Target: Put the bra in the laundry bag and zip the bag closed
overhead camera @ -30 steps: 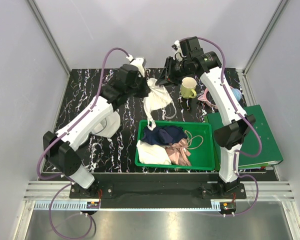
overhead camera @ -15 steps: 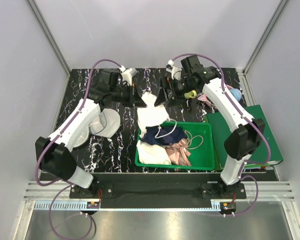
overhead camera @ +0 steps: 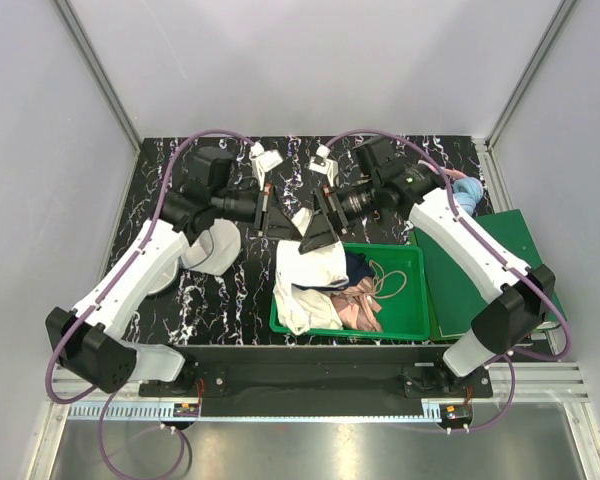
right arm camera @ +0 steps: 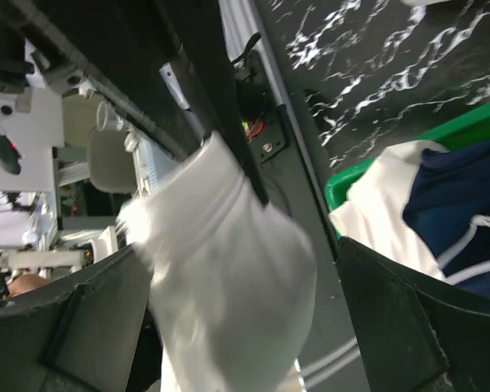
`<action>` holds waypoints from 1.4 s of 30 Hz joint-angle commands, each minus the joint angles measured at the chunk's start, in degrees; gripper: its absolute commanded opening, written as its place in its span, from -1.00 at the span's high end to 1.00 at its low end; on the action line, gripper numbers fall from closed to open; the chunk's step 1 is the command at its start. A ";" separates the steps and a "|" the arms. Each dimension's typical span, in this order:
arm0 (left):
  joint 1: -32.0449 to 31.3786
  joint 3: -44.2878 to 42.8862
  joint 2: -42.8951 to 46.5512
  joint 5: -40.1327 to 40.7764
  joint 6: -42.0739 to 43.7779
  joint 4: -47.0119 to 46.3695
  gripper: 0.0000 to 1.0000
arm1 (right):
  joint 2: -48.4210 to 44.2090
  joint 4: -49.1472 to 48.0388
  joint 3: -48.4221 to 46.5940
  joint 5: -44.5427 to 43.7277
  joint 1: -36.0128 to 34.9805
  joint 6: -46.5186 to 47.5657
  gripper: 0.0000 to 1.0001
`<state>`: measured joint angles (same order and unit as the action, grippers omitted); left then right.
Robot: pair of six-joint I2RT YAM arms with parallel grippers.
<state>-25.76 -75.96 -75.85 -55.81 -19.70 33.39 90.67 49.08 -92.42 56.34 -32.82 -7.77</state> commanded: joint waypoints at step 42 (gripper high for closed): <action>4.57 18.04 27.60 44.12 -14.40 -13.08 -0.83 | 10.38 -11.99 -29.37 -32.08 -0.23 -7.87 1.00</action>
<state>-23.42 -54.81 -49.89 -18.68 -37.52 21.12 94.67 41.04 -111.18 24.49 -33.32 -15.20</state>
